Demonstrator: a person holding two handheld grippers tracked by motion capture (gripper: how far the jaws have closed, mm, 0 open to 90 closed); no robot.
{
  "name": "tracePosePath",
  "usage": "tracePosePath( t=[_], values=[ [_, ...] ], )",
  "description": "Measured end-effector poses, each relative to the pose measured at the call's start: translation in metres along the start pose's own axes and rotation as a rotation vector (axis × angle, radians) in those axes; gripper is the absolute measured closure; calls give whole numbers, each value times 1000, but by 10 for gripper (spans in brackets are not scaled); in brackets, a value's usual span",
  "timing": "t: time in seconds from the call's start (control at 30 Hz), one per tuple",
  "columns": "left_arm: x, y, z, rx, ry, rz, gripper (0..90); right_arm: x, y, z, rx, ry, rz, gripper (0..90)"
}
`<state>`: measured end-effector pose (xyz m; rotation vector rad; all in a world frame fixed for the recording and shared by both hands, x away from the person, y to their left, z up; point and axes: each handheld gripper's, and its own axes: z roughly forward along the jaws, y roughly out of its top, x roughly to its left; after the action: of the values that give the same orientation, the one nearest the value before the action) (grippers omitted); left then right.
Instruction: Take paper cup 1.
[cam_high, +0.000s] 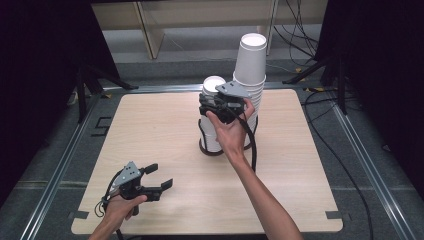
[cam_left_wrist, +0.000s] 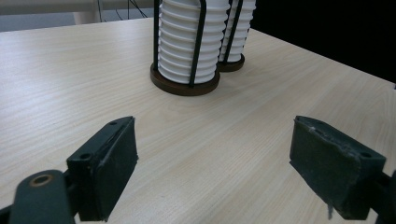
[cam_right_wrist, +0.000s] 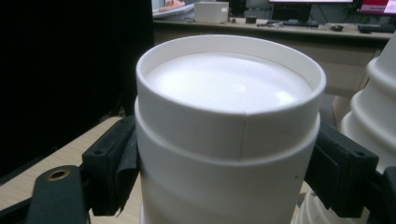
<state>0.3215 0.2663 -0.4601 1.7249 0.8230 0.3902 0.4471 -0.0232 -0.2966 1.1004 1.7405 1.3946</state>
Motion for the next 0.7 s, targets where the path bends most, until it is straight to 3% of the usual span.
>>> tracePosePath(
  t=[0.07,0.4,0.5,0.7],
  values=[
    [0,0,0,4,4,-3,147,0,5,-5,-4,4,14,201],
    [0,0,0,10,6,-4,148,0,20,-36,-76,77,-24,201],
    [0,0,0,8,5,-8,148,2,19,-47,-75,130,-13,201],
    [0,0,0,5,1,-8,148,4,3,-65,-70,205,-60,201]
  ],
)
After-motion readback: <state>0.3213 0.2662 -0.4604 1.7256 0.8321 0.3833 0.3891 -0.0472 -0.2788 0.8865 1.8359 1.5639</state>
